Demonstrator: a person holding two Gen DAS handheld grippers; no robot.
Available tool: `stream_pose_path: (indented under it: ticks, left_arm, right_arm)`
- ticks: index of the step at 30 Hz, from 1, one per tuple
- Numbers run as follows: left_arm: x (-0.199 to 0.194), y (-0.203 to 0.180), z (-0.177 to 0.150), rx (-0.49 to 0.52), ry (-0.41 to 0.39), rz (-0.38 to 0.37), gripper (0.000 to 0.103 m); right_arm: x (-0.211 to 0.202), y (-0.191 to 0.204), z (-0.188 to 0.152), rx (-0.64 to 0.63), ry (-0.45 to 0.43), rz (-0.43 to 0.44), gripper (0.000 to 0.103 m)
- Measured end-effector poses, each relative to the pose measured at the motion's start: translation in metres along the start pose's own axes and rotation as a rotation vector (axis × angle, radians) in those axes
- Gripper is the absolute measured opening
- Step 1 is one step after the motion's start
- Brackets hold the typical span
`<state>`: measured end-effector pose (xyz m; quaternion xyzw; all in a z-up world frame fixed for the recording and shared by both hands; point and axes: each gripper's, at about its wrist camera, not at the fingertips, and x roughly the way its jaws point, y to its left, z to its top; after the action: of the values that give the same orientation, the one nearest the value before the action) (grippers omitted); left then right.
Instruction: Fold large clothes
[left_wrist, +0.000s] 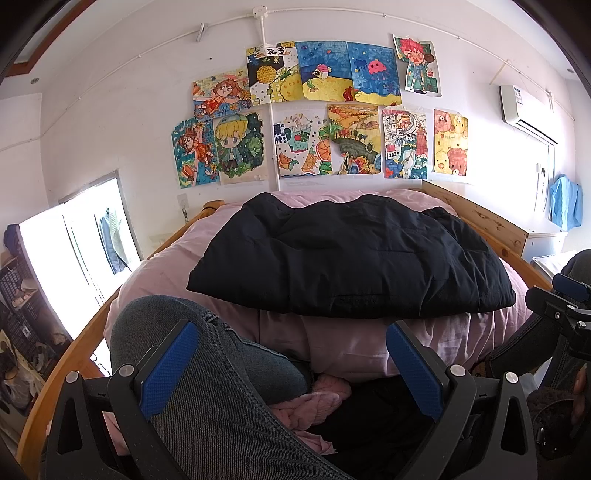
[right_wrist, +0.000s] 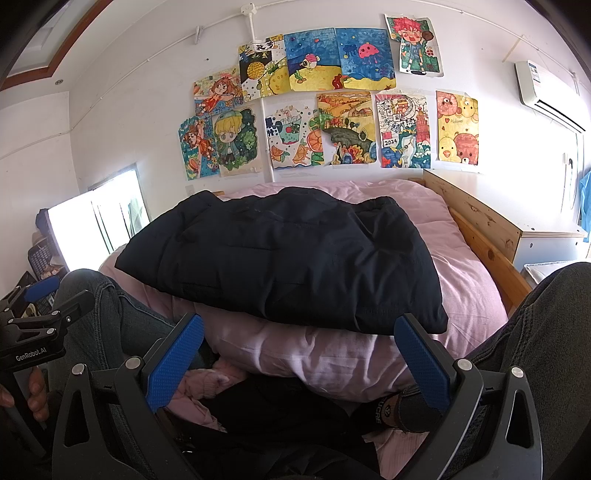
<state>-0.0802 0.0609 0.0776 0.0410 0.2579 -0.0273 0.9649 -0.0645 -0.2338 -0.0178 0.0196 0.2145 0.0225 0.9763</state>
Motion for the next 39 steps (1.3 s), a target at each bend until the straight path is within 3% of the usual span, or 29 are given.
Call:
stream_pose_path:
  ticks: [39]
  left_arm:
    - [0.0014,0.0039,-0.0004,0.005,-0.003,0.000,0.103]
  right_arm:
    - [0.0002,-0.0005,0.0000,0.000,0.000,0.000,0.102]
